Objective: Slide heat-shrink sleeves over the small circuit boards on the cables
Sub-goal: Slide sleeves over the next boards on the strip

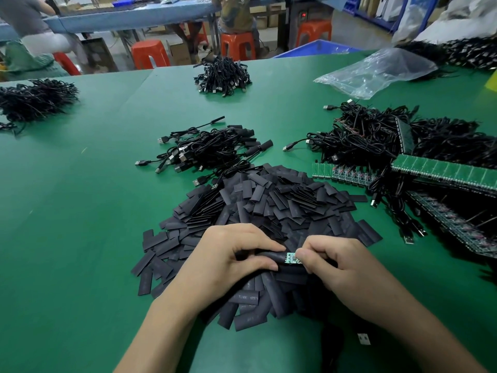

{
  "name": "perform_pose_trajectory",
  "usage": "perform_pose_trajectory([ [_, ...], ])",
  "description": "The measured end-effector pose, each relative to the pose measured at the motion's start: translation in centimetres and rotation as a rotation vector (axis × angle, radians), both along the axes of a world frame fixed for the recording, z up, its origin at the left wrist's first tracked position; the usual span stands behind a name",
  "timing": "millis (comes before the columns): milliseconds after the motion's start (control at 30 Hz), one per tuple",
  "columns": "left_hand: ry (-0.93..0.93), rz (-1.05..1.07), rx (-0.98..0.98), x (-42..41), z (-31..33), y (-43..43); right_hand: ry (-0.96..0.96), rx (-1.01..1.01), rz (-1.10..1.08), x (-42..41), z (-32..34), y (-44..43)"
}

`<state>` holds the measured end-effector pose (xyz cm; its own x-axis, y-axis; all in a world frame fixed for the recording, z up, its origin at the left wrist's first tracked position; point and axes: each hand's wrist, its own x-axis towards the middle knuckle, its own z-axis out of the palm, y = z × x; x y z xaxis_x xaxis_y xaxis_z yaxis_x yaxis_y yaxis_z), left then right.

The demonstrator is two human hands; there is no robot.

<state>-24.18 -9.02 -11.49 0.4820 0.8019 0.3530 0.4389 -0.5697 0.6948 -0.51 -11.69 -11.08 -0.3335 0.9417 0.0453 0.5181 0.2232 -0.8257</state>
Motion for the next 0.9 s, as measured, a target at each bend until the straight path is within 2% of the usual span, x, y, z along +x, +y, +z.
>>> perform_pose_trajectory([
  [133,0.059,0.021,0.09,0.2,0.1,-0.2,0.012,-0.035,-0.005,0.0,-0.2,0.0],
  [567,0.087,0.035,0.142,0.6,0.2,-0.4,0.071,-0.141,-0.04,0.2,-0.2,0.2],
  [900,0.064,0.107,0.119,1.4,-0.4,-0.8,0.015,-0.024,-0.071,-0.5,-0.3,-0.3],
])
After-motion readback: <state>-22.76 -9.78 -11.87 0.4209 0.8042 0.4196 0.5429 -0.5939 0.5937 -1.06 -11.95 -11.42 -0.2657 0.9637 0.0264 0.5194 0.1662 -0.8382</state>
